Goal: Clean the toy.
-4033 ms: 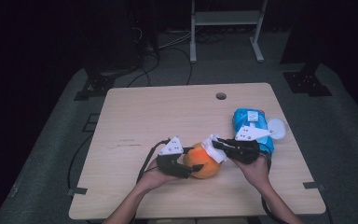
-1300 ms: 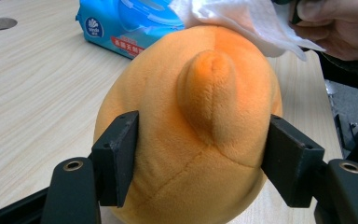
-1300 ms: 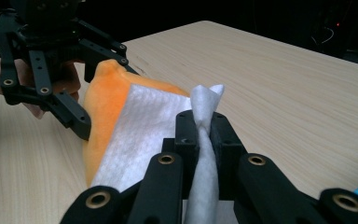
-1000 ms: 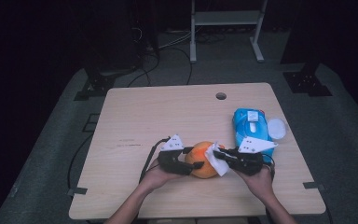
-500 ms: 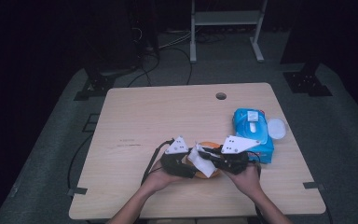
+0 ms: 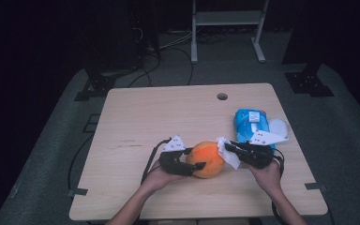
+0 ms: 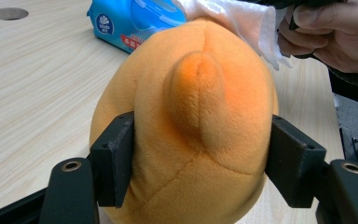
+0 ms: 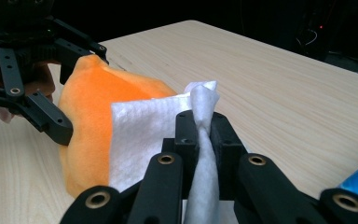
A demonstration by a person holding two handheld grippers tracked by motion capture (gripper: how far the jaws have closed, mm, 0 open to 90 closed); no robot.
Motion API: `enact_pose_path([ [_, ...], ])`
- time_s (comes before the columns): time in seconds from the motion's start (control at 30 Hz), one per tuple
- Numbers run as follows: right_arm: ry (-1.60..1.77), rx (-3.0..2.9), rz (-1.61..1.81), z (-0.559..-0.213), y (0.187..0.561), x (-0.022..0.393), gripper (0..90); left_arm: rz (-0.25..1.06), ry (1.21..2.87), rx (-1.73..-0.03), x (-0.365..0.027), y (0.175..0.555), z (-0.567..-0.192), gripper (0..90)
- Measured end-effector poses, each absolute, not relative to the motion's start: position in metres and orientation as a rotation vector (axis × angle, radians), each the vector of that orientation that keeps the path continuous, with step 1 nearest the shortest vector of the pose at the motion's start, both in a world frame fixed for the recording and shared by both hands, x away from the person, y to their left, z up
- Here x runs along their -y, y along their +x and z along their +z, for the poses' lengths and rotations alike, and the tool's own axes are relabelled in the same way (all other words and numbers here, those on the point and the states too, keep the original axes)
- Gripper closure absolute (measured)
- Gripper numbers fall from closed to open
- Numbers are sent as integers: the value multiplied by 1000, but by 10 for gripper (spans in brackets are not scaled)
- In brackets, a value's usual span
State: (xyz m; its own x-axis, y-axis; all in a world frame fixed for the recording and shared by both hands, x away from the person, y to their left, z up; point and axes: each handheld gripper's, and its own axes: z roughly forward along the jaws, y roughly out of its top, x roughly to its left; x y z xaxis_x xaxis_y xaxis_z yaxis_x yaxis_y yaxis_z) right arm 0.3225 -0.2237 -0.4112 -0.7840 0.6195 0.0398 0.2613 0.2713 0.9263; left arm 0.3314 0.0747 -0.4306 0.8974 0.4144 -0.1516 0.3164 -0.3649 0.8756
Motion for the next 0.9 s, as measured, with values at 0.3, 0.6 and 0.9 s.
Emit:
enact_pose_path([
  [0.3,798,-2223,1530,-409,327,216,827,127,2009,-490,-74,328,-430,318],
  [0.6,714,-2250,1574,-401,319,193,828,144,2009,-482,-69,326,-430,325],
  [0.9,644,-2293,1577,-397,317,176,828,157,2010,-467,-68,326,-429,247],
])
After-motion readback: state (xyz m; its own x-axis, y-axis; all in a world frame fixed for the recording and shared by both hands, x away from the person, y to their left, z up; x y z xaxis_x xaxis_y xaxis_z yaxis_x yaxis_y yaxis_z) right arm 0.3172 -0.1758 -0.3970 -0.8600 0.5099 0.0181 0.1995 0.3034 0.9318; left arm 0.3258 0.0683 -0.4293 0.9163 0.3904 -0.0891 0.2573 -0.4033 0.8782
